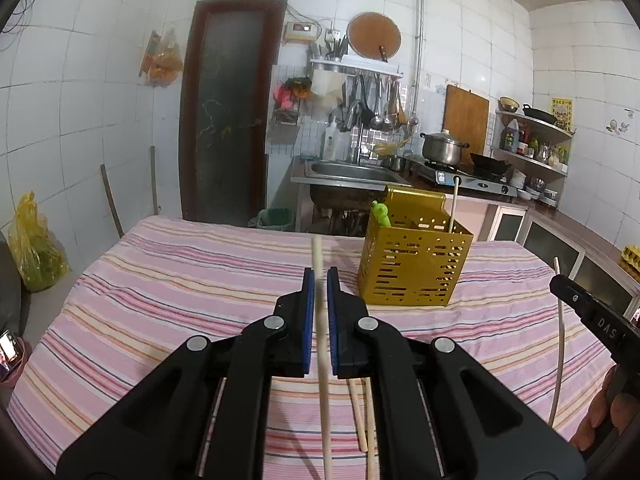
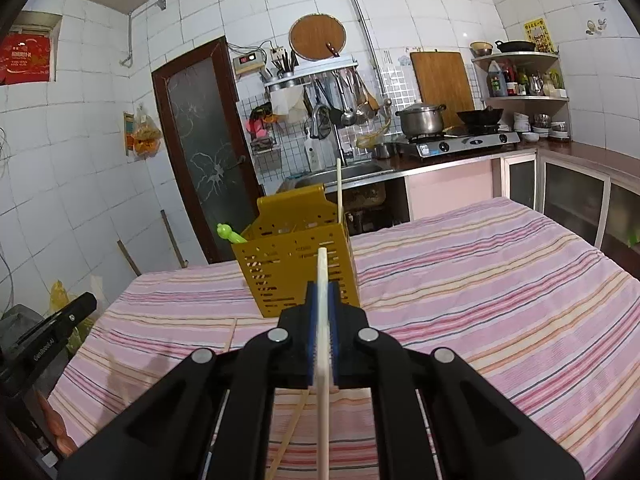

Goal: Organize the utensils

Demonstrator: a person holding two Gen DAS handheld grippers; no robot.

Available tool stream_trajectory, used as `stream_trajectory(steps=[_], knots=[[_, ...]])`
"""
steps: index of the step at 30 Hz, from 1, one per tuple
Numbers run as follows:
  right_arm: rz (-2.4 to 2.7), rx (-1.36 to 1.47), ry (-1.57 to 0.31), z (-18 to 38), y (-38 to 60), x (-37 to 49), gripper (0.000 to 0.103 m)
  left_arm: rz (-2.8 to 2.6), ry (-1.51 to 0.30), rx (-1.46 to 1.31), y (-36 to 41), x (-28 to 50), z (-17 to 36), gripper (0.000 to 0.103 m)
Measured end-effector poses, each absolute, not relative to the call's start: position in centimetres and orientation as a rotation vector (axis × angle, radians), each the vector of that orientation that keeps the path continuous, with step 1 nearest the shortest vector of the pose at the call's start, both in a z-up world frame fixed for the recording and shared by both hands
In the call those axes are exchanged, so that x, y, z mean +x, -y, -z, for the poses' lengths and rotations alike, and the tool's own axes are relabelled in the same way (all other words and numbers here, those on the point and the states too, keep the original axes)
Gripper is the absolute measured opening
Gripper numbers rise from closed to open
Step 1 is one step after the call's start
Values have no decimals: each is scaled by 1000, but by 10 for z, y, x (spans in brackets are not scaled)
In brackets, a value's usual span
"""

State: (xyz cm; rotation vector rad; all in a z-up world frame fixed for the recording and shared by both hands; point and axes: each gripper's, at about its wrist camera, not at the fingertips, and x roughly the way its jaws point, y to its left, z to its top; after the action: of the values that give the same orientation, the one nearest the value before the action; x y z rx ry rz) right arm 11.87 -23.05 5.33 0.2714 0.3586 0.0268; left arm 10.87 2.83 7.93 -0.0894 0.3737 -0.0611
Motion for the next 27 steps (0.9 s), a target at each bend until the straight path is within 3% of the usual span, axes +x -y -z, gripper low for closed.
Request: stream_trajectory(steps=[16, 25, 27], knots=[[-50, 250, -316, -68, 229, 113, 6, 50, -358, -105, -31, 106, -90, 5], [-24, 252, -385, -52, 238, 139, 6, 43, -565, -153, -54, 154, -58, 6], [-14, 249, -415, -46, 239, 148, 6, 42, -639, -143, -54, 169, -44, 23]])
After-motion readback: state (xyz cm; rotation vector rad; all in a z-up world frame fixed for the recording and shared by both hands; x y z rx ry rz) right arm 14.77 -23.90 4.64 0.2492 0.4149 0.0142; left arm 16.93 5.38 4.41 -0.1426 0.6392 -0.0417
